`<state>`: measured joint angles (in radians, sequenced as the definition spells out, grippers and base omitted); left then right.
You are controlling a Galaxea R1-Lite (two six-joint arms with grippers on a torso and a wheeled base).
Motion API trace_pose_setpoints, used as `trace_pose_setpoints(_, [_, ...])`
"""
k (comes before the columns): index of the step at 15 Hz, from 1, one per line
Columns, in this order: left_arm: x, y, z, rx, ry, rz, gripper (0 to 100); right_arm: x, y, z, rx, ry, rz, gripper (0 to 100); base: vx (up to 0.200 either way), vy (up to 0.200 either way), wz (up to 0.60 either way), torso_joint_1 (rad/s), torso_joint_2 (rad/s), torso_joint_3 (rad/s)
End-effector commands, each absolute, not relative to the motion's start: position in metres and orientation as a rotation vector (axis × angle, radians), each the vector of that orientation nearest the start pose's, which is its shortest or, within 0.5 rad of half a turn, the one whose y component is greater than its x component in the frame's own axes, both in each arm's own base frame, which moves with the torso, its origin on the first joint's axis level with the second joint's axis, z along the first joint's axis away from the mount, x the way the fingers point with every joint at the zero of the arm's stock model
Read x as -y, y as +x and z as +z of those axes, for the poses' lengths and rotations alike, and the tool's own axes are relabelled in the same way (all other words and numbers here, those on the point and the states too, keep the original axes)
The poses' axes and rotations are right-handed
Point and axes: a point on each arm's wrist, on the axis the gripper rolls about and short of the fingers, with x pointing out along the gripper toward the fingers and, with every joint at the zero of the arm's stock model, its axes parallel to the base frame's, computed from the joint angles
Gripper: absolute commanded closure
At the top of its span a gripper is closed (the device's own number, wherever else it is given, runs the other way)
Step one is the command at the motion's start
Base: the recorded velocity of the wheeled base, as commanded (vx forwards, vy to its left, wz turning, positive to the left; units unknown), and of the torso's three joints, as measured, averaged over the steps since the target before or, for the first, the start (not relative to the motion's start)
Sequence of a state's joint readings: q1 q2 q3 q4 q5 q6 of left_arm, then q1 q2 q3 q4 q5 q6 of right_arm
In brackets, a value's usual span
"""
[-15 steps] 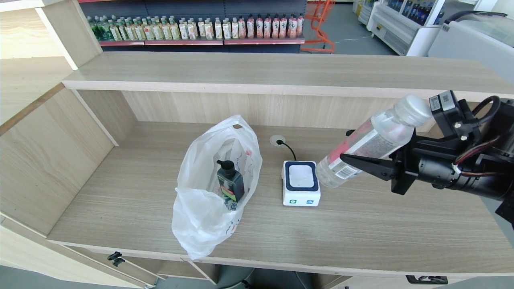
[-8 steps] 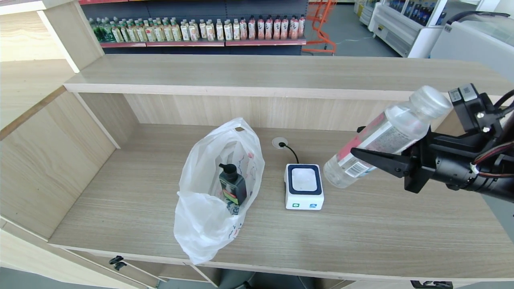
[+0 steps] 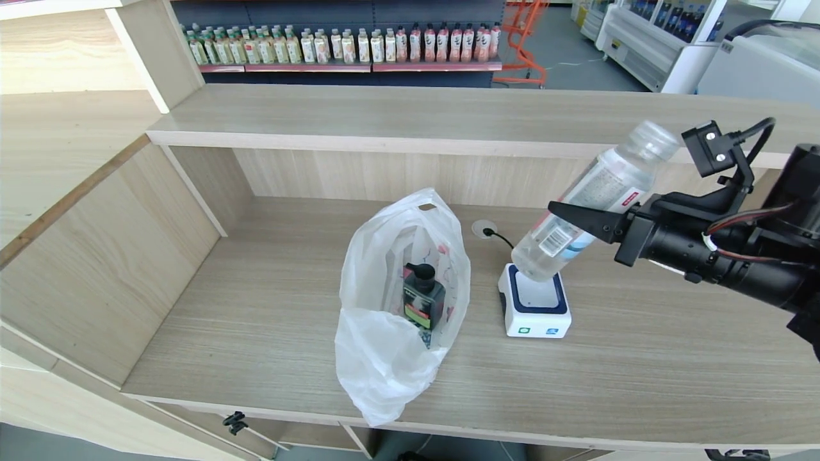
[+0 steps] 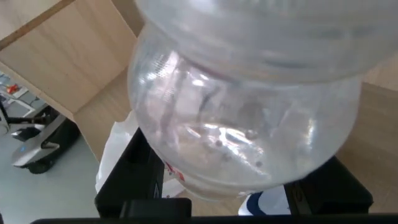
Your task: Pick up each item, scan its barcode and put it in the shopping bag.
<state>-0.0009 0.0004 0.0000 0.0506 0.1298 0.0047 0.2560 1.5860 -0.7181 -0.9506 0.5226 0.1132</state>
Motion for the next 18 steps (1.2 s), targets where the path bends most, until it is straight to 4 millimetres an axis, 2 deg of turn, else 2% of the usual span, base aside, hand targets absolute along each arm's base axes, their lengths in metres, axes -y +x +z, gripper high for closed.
trace_pose_setpoints(1, [-0.003, -0.023, 0.07, -0.051, 0.008, 0.129, 0, -0.089, 0.296, 0.196, -0.053, 0.124, 0.707, 100, 0.0, 0.0, 0.0, 0.0, 0.0, 0.0])
trace_pose_setpoints(5, [-0.003, -0.023, 0.07, -0.051, 0.008, 0.129, 0, -0.114, 0.326, 0.178, -0.083, 0.125, 0.661, 100, 0.0, 0.0, 0.0, 0.0, 0.0, 0.0])
trace_pose_setpoints(10, [-0.003, -0.023, 0.07, -0.051, 0.008, 0.13, 0, -0.154, 0.344, 0.18, -0.043, 0.122, 0.745, 100, 0.0, 0.0, 0.0, 0.0, 0.0, 0.0])
trace_pose_setpoints(18, [-0.003, -0.023, 0.07, -0.051, 0.008, 0.129, 0, -0.2, 0.374, 0.139, 0.028, -0.013, 0.819, 100, 0.0, 0.0, 0.0, 0.0, 0.0, 0.0])
